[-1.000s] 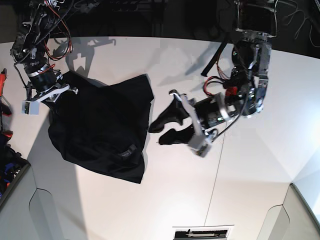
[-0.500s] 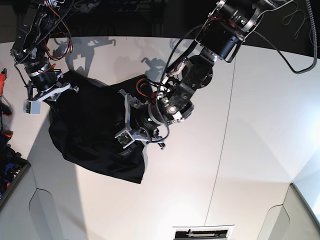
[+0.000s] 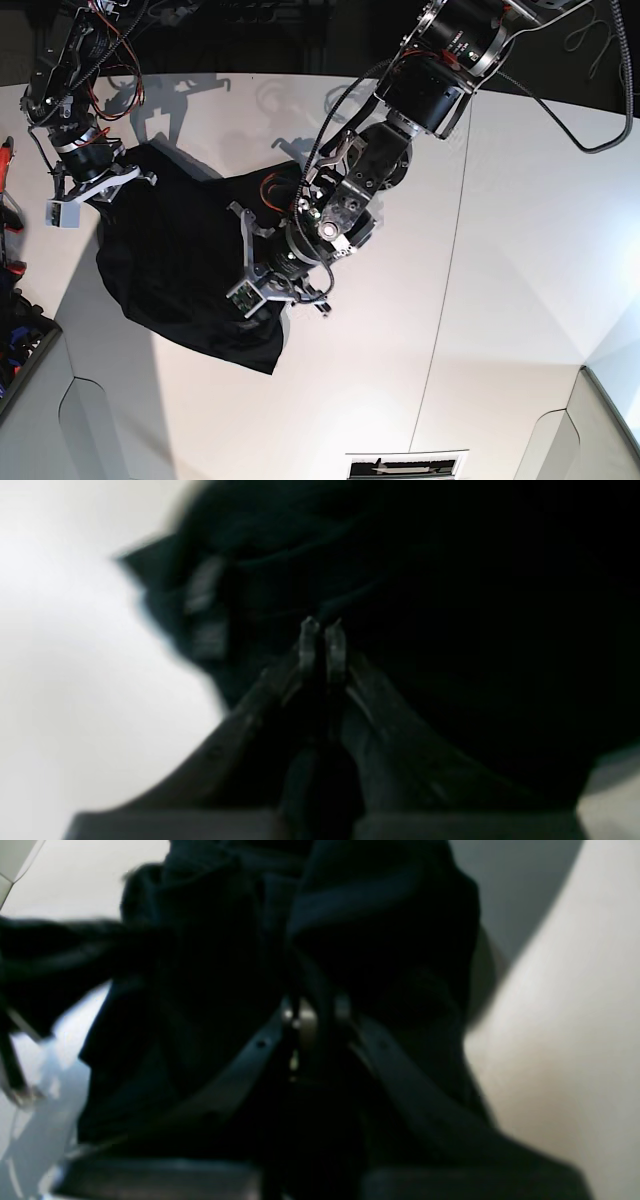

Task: Layout the t-shirt on the table in an organized manner, then fold the t-shirt properly
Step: 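Move the left gripper to the shirt's middle and grasp the fabric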

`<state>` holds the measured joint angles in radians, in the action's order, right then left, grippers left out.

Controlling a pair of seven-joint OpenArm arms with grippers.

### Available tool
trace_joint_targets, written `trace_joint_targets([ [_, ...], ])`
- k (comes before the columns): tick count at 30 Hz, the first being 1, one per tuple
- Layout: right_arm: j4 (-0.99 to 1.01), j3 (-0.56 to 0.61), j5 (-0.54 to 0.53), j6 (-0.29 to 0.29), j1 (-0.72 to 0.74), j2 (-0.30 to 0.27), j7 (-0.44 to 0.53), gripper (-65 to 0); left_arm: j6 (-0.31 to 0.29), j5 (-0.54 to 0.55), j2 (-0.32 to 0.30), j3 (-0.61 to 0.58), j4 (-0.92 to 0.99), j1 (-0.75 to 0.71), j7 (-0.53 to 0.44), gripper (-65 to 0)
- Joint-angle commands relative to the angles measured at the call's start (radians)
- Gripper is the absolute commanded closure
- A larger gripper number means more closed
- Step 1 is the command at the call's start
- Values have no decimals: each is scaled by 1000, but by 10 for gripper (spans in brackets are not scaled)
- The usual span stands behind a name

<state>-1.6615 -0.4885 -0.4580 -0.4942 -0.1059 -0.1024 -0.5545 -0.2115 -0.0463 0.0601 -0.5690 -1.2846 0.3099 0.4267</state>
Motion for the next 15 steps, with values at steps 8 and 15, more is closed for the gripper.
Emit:
trace_joint_targets([
  [8, -18, -3, 25, -7, 9, -14, 42, 0, 69, 6, -119, 109, -362, -92, 27, 0],
  [15, -18, -3, 24, -5, 9, -16, 47, -18, 69, 62, -198, 254, -571, -260, 27, 0],
])
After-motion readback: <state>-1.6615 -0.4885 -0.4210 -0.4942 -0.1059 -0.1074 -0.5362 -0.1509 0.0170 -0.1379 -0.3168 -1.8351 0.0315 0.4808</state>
